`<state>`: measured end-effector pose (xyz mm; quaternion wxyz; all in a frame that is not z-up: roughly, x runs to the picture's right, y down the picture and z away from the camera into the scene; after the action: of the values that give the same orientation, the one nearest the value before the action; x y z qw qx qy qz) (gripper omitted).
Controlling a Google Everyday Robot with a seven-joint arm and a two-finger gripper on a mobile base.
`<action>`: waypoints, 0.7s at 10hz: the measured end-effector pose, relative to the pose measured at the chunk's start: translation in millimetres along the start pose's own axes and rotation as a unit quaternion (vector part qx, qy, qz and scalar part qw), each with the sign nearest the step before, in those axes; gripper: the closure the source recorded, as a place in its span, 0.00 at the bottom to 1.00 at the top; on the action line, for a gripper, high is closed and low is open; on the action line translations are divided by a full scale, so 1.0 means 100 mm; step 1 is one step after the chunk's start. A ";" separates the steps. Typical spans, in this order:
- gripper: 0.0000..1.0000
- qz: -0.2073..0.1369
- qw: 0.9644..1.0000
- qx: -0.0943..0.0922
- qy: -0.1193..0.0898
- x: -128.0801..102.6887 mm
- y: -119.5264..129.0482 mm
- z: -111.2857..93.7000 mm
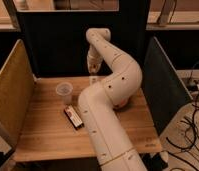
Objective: Stand the bottle upright
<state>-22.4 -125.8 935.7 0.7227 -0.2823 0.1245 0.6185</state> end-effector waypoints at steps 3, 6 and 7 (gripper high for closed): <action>1.00 -0.015 0.999 -0.020 -0.029 -0.12 0.13 -0.19; 1.00 -0.078 0.987 -0.075 -0.116 -0.44 0.48 -0.43; 1.00 -0.111 0.979 -0.093 -0.141 -0.46 0.57 -0.42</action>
<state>-79.8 -183.3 911.6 0.7678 -0.2705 -0.0689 0.5767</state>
